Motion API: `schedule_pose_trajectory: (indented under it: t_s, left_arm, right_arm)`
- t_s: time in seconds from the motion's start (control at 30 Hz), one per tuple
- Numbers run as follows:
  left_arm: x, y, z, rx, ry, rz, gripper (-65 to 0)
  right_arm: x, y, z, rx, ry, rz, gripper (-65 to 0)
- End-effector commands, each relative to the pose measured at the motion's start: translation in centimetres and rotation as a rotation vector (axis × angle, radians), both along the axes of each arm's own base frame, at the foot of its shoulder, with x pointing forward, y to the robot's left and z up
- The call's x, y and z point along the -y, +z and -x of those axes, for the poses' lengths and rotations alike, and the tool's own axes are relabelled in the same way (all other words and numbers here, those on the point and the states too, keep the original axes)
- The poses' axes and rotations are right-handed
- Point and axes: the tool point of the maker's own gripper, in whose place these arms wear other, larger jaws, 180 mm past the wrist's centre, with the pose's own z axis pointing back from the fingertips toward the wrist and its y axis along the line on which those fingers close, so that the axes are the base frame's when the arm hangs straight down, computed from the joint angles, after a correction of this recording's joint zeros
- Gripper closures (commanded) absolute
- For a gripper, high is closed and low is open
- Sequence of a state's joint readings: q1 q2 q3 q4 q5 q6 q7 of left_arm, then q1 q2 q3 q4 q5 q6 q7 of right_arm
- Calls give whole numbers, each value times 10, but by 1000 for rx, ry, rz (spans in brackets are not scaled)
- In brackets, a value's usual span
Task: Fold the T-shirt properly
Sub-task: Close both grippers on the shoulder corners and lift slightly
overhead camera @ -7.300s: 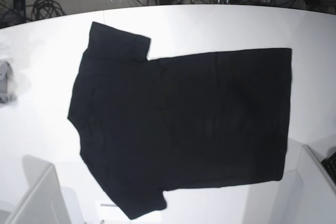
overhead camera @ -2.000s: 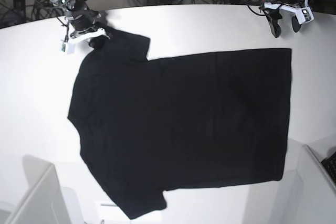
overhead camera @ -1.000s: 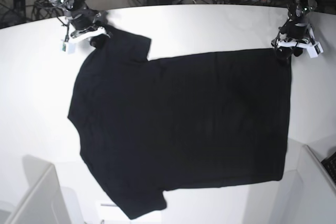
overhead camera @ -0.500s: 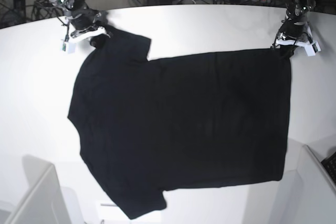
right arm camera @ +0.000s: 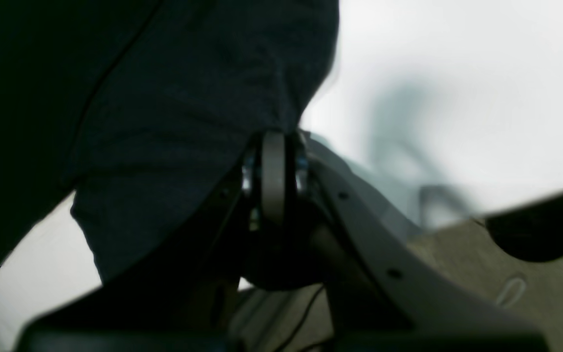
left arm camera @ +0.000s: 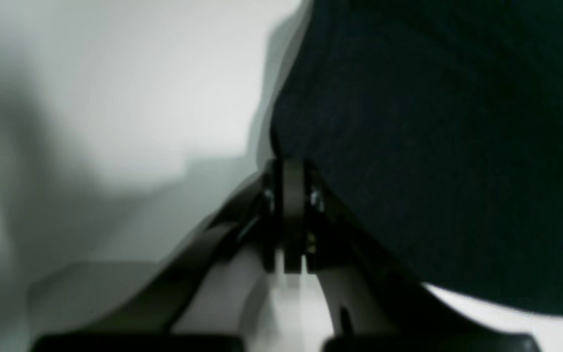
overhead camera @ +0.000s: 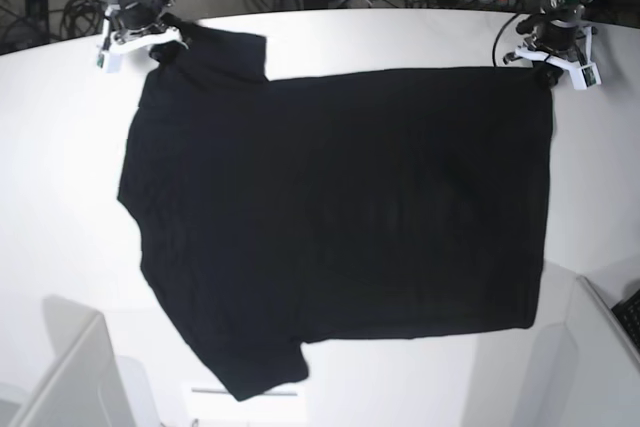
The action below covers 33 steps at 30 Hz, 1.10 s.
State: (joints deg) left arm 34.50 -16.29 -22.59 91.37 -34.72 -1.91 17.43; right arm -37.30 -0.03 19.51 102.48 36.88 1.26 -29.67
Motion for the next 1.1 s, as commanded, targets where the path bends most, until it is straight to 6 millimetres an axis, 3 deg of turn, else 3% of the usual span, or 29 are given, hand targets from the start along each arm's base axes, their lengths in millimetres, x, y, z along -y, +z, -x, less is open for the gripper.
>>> schedule_pose_trajectory:
  t_s: [0.0, 0.3, 0.43, 0.7, 1.07]
  left_arm:
    - [-2, 7, 3, 0, -14, -18, 0]
    - [8, 11, 36, -54, -52, -25, 0]
    - [4, 15, 47, -72, -47, -39, 0]
    - [15, 43, 29, 11, -75, -47, 0]
    - [21, 60, 2, 90, -87, -51, 0]
  right_arm:
    - [4, -4, 17, -63, -2, 20, 0]
    - [4, 3, 39, -90, 9, 33, 0]
    - [-1, 11, 44, -80, 1, 29, 0]
    - [-7, 41, 16, 26, 24, 42, 0]
    - [-6, 58, -28, 138, 30, 50, 0]
